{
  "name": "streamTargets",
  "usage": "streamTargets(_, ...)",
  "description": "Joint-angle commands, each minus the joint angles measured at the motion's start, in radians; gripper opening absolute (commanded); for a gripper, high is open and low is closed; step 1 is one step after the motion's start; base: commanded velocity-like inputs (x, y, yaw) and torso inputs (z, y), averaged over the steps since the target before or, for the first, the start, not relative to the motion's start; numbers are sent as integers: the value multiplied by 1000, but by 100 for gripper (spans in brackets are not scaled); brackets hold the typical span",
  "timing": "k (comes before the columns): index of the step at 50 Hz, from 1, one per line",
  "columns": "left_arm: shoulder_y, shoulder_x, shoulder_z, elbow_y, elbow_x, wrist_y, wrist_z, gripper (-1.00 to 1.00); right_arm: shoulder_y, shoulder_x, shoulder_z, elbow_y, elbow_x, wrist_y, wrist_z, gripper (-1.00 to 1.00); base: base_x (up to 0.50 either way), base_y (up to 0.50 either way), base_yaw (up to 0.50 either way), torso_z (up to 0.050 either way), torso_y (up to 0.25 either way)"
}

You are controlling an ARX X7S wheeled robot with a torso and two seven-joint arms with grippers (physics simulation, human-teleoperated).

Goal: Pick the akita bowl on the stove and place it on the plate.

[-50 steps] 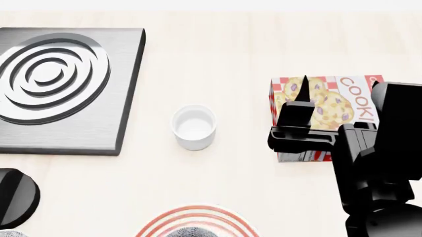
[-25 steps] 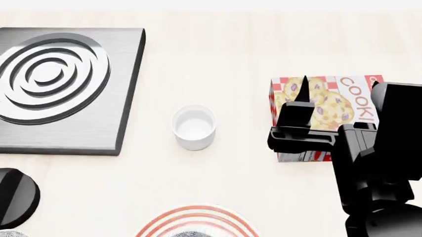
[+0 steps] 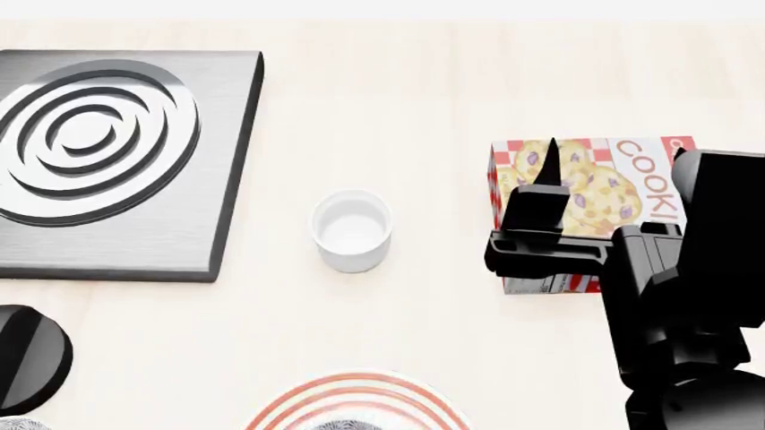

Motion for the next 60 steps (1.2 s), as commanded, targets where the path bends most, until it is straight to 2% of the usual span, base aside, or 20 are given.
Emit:
streamTargets(1, 9, -5, -33, 9, -15, -2, -18, 100, -1, 2, -2, 3, 3, -4, 2, 100, 0, 0, 0, 0, 0)
streamTargets(31, 9, 6, -131, 45, -69, 1, -51, 100, -8, 8, -17, 13, 4, -22, -1, 100, 0, 0, 0, 0, 0)
streamTargets(37, 1, 10, -213, 55, -114, 17, -66, 100, -9, 9, -18, 14, 5, -25, -1, 100, 0, 0, 0, 0, 0)
streamTargets(49, -27, -31, -416, 60, -246, 100, -100, 100, -8, 12, -20, 13, 12, -24, 2, 100, 0, 0, 0, 0, 0)
streamTargets(60, -25, -56, -491, 52, -299, 152, -119, 100, -6, 15, -20, 9, 20, -21, 7, 100, 0, 0, 0, 0, 0)
